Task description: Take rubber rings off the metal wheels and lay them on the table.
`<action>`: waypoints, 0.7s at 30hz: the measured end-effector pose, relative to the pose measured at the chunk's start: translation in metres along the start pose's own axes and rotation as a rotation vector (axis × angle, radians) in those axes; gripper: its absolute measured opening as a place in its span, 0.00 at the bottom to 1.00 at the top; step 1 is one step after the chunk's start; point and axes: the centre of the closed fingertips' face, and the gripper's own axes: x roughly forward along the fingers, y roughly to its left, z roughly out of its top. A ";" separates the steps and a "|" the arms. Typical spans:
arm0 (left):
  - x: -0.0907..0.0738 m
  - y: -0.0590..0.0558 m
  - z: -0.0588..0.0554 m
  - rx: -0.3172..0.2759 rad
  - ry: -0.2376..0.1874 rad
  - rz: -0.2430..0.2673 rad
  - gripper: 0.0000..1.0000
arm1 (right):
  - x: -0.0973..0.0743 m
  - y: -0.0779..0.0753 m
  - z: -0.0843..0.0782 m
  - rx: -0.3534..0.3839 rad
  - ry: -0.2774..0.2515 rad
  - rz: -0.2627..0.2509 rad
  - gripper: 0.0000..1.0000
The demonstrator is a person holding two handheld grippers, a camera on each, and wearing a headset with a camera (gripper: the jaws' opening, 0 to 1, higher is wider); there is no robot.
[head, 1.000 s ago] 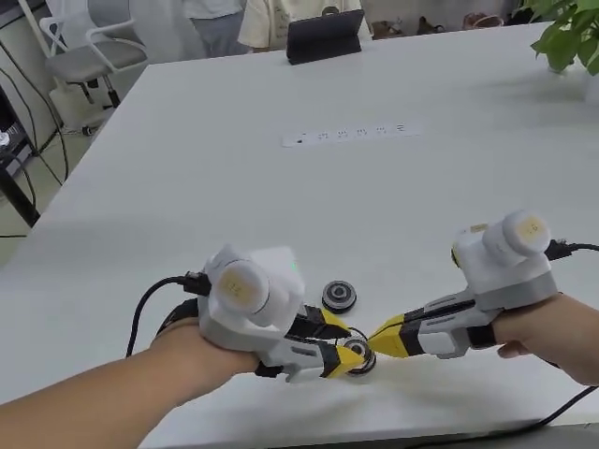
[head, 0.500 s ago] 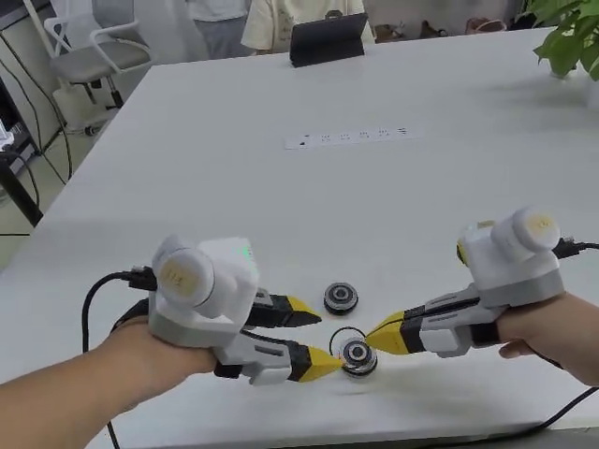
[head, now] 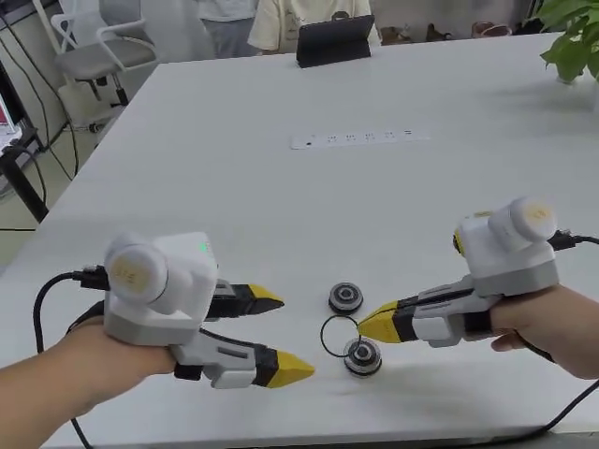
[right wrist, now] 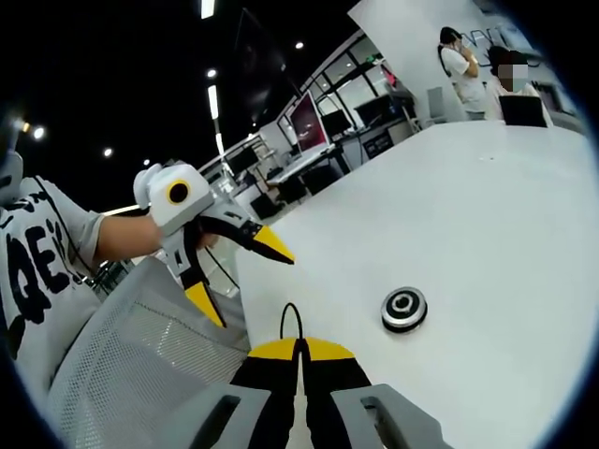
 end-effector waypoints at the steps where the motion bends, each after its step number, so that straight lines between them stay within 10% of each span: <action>1: -0.001 0.001 0.000 -0.002 -0.001 0.002 0.52 | 0.002 0.001 0.001 0.001 0.000 0.001 0.00; 21: -0.028 0.021 -0.018 -0.072 -0.020 0.083 0.65 | 0.044 0.003 0.000 -0.012 0.067 0.001 0.00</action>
